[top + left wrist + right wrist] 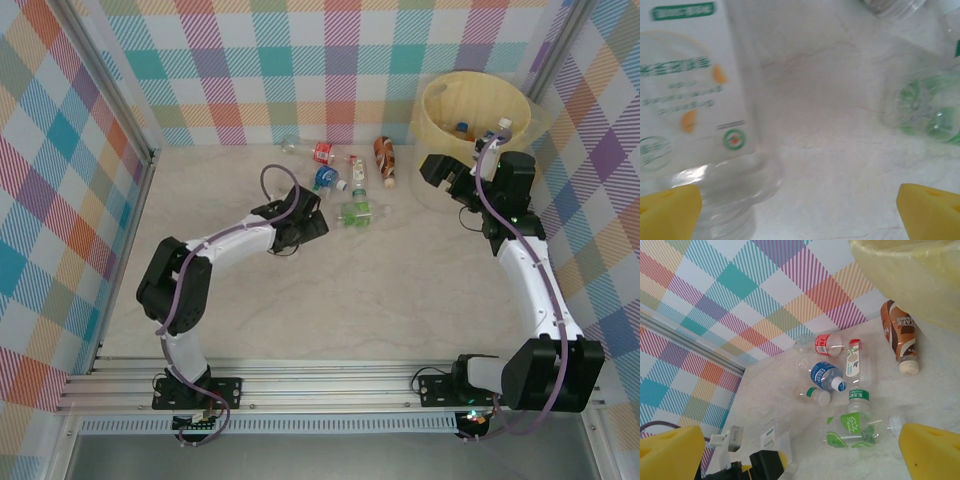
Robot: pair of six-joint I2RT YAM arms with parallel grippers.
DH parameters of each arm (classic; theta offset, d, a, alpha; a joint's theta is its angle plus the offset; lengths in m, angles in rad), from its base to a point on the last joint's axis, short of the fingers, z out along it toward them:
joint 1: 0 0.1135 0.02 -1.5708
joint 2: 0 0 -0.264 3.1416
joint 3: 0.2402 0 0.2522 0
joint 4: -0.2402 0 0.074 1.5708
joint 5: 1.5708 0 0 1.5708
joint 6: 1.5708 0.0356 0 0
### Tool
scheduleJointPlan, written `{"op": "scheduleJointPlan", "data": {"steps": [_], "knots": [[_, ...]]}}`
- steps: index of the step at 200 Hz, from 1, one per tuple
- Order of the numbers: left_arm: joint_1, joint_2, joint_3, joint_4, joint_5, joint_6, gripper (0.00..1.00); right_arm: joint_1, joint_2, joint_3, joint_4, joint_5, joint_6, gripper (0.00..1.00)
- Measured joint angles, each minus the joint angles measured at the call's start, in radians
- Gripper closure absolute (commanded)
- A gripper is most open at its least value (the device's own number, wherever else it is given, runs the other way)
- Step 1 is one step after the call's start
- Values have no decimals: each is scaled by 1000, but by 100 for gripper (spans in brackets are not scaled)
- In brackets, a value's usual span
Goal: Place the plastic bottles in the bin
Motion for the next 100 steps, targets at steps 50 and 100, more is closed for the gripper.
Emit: {"op": "scheduleJointPlan", "data": {"steps": [50, 100], "knots": [[1, -89, -78, -60, -56, 11, 0, 13, 18, 0, -2, 0, 0, 0], [1, -148, -73, -150, -106, 10, 0, 27, 25, 1, -13, 4, 0, 0]]}}
